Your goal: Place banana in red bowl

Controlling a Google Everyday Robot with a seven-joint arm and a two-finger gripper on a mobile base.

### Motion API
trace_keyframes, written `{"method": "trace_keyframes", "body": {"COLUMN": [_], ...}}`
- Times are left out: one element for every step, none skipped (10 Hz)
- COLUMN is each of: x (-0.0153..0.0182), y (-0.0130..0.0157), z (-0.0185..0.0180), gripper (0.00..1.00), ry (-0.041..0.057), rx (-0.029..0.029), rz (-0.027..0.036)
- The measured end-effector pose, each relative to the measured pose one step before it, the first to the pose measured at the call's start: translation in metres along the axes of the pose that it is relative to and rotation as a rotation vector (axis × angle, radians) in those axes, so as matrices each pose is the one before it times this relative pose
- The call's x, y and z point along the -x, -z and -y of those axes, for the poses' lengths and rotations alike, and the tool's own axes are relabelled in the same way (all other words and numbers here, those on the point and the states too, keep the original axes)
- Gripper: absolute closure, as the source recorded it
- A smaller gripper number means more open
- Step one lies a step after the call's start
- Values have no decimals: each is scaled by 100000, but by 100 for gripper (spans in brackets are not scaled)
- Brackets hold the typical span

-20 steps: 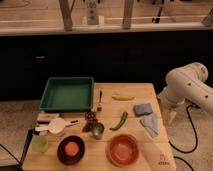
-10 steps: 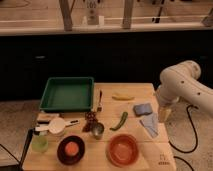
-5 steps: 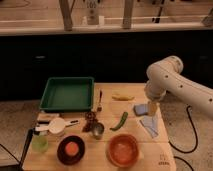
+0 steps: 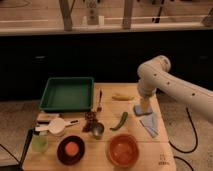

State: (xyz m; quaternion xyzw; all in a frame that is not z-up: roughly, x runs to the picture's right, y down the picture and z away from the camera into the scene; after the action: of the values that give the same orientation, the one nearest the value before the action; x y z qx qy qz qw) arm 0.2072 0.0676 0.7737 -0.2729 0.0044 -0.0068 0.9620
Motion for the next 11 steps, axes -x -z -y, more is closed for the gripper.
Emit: {"method": "trace_keyframes", "body": {"x": [23, 422, 805, -150, -237, 581, 446, 230, 90, 84, 67], "y": [-582, -242, -493, -272, -428, -365, -311, -453, -264, -392, -434], "z": [169, 506, 545, 377, 107, 355, 349, 434, 273, 282, 336], "gripper": [20, 20, 20, 20, 20, 20, 20, 20, 20, 20, 20], "ry": [-250, 167, 307, -282, -477, 163, 96, -130, -6, -27, -55], "rx": [69, -316, 60, -196, 243, 106, -45, -75, 19, 154, 207], "rz": [321, 132, 1039, 319, 585, 1326, 809, 584, 509, 652, 832]}}
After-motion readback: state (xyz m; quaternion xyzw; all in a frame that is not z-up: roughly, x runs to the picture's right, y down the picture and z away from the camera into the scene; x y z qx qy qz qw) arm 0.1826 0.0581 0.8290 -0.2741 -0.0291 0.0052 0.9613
